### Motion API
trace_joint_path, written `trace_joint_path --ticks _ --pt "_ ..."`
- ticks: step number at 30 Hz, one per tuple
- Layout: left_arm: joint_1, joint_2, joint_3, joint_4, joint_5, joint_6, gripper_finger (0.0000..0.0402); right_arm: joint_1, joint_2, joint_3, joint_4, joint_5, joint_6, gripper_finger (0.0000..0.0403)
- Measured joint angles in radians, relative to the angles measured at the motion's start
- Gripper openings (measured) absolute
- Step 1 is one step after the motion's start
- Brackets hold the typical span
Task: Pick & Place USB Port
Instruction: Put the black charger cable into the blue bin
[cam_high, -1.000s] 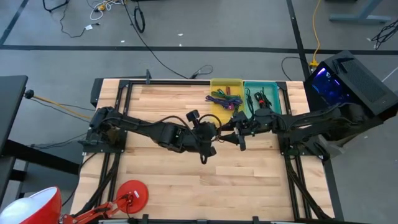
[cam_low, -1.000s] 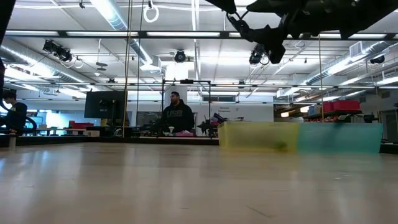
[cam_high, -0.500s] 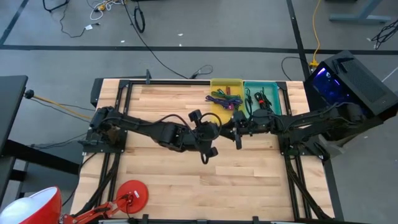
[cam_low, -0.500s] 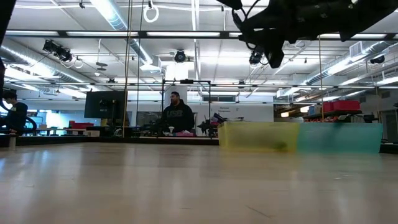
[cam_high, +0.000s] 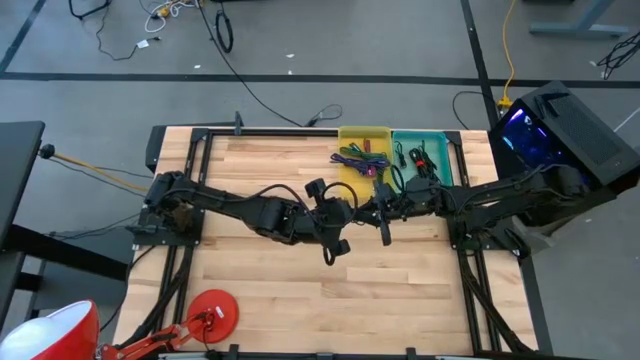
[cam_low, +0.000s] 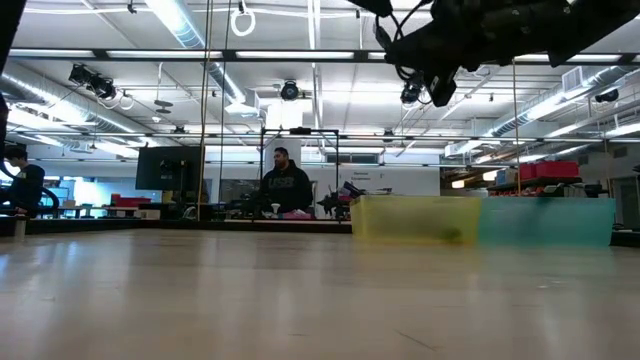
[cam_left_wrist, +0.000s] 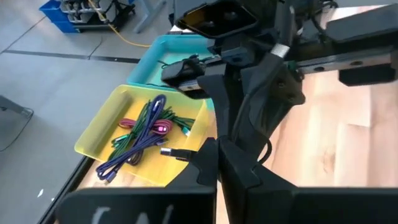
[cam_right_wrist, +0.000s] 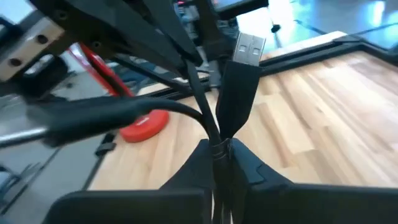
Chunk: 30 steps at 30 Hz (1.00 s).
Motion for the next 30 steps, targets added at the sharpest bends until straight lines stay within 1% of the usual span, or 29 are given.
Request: trace_joint_path --ticks 2,8,12,16,19,22,24,26,28,30 --pt "0.001 0.001 0.000 -0.002 0.000 0.001 0.0006 -0.003 -0.001 0.001 -0.012 0.024 0.000 0.0014" --pt "0.001 0.002 0.000 -0.061 -0.011 -0.013 0.0019 -0.059 -0.023 0.003 -0.051 0.031 -0.022 0.0014" --pt "-0.013 -0.002 0.001 -0.193 -0.054 -0.082 0.0037 -0.128 -0.061 -0.002 -0.190 0.075 -0.015 0.0012" --pt "-0.031 -0.001 0.001 -0.424 -0.098 -0.229 0.0052 -0.210 -0.131 0.000 -0.387 0.111 -0.012 0.0012" --pt "-0.053 -0.001 0.000 -0.583 -0.181 -0.351 0.0058 -0.274 -0.186 -0.001 -0.504 0.146 -0.016 0.0012" --pt "-0.089 -0.001 0.000 -0.727 -0.272 -0.494 0.0059 -0.346 -0.239 -0.001 -0.590 0.147 -0.027 0.0012" --pt "-0.112 -0.001 0.000 -0.820 -0.313 -0.593 0.0058 -0.399 -0.273 -0.001 -0.640 0.148 -0.032 0.0012" --pt "-0.131 -0.001 0.000 -0.884 -0.335 -0.664 0.0056 -0.447 -0.296 0.001 -0.674 0.139 -0.042 0.0012" --pt "-0.149 -0.002 -0.022 -0.890 -0.360 -0.695 0.0055 -0.494 -0.313 0.000 -0.727 0.127 -0.045 0.0012" --pt "-0.167 -0.007 -0.070 -0.891 -0.368 -0.718 0.0056 -0.542 -0.326 0.000 -0.758 0.131 -0.049 0.0012"
